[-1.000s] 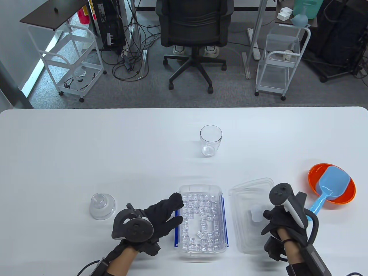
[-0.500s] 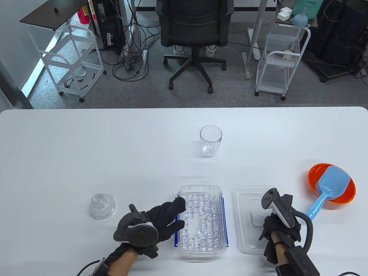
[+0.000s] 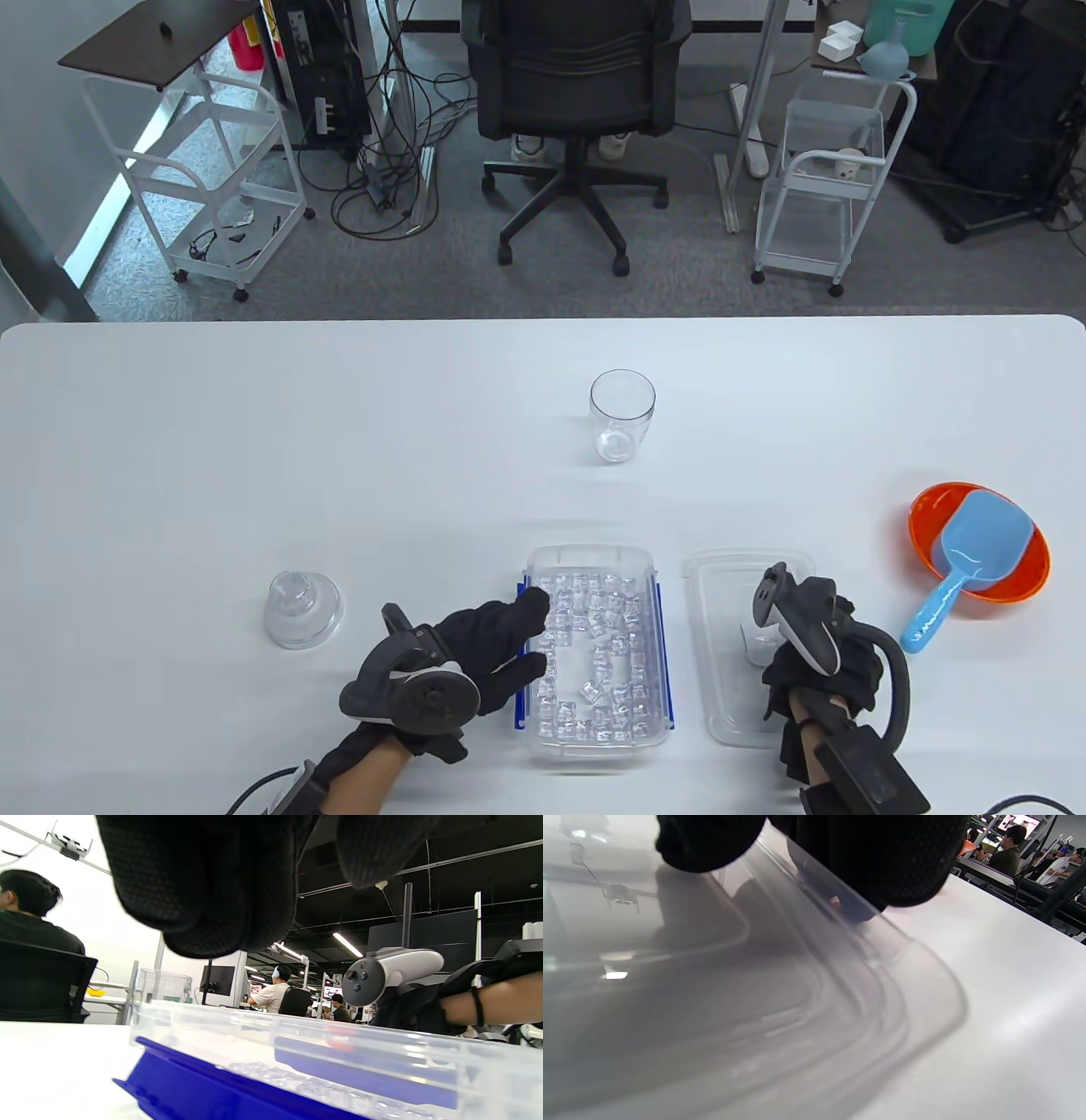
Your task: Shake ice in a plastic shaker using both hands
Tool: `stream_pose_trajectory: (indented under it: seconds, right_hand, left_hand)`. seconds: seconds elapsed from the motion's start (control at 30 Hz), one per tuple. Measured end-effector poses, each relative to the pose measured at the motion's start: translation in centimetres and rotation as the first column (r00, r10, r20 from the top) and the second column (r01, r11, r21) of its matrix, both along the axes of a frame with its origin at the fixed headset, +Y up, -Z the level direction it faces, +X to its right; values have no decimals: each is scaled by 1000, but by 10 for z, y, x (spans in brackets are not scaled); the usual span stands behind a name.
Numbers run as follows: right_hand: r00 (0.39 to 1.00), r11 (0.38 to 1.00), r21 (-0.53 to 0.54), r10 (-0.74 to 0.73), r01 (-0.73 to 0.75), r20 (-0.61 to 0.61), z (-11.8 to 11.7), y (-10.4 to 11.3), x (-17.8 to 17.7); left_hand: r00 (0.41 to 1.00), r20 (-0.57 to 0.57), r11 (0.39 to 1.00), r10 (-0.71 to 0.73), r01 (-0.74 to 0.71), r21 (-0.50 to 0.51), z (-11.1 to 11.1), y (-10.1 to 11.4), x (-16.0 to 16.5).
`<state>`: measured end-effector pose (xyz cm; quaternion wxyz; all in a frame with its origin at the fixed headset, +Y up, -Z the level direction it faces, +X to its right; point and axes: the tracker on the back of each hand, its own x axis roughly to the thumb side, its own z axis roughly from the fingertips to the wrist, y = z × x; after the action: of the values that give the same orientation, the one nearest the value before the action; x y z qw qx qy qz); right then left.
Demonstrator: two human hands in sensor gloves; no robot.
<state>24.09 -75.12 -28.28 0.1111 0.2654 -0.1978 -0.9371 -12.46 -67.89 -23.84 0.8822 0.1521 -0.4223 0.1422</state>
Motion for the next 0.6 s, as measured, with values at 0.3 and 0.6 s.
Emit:
stream_pose_trajectory:
  seconds: [0.3, 0.6]
  right_hand:
    - [990, 985, 104, -131, 136, -58, 1, 19, -7]
    - [896, 899, 202, -316, 388, -313, 5, 57, -52]
  left_hand:
    - [998, -67, 1000, 5, -5, -1, -3, 3, -5]
    - [990, -72, 993, -119, 118, -22, 1, 8, -1]
